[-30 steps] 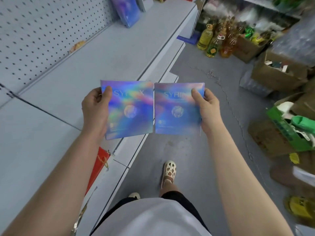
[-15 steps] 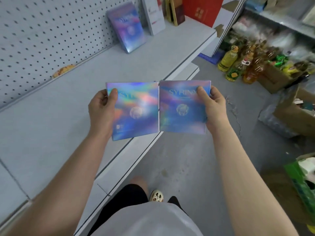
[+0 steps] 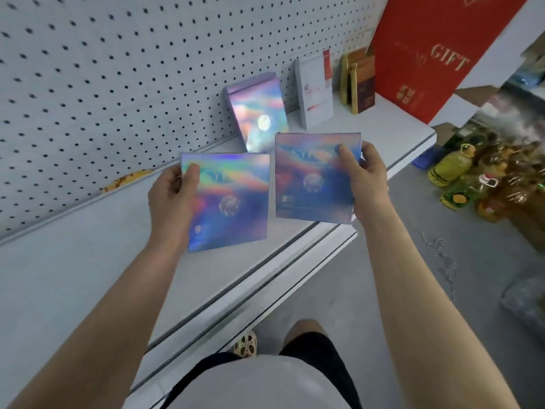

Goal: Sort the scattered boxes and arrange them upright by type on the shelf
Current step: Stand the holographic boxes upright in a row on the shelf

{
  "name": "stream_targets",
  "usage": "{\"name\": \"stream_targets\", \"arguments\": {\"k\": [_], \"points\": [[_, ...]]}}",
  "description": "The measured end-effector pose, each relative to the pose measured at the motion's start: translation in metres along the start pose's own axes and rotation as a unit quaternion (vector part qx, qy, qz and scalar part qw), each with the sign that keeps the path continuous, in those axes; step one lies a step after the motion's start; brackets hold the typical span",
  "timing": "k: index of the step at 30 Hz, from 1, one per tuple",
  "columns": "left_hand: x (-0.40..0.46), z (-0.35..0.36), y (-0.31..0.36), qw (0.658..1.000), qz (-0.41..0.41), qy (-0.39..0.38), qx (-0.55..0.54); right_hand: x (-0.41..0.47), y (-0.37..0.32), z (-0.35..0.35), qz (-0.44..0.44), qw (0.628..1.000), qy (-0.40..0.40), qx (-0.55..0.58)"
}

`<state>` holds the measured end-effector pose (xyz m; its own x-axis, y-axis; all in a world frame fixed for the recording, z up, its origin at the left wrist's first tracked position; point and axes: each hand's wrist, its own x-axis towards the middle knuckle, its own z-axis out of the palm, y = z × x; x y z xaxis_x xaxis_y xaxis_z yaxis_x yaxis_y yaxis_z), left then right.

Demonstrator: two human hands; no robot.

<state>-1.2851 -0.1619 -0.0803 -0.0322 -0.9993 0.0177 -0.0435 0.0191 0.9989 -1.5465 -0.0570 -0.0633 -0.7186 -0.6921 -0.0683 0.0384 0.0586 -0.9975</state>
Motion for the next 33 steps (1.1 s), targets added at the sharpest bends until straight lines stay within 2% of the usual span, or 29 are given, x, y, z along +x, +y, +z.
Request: {"name": "stream_targets", "arguments": {"k": [7, 13, 16, 19, 21, 28, 31, 33], "points": [[0.032, 0.042, -0.008, 0.997, -0.015, 0.080, 0.013, 0.132, 0.006, 0.029, -0.038, 0.990, -0.130, -0.042], [0.032, 0.089, -0.009, 0.986, -0.037, 0.159, -0.041, 0.227, 0.019, 0.054, -0.047, 0.955, -0.278, -0.094], [0.031, 0.109, -0.010, 0.977, -0.060, 0.198, -0.051, 0.258, 0.019, 0.063, -0.057, 0.925, -0.350, -0.134], [0.030, 0.123, -0.010, 0.971, -0.065, 0.222, -0.059, 0.280, 0.012, 0.071, -0.123, 0.866, -0.414, -0.252], [0.029, 0.130, -0.009, 0.968, -0.059, 0.235, -0.061, 0.290, 0.008, 0.077, -0.171, 0.840, -0.404, -0.318], [0.034, 0.141, -0.008, 0.962, -0.053, 0.262, -0.061, 0.299, 0.013, 0.092, -0.195, 0.842, -0.375, -0.336], [0.035, 0.144, -0.010, 0.962, -0.061, 0.256, -0.064, 0.301, 0.011, 0.094, -0.257, 0.827, -0.363, -0.344], [0.037, 0.146, -0.012, 0.963, -0.067, 0.249, -0.073, 0.300, 0.009, 0.094, -0.302, 0.824, -0.324, -0.354]]}}
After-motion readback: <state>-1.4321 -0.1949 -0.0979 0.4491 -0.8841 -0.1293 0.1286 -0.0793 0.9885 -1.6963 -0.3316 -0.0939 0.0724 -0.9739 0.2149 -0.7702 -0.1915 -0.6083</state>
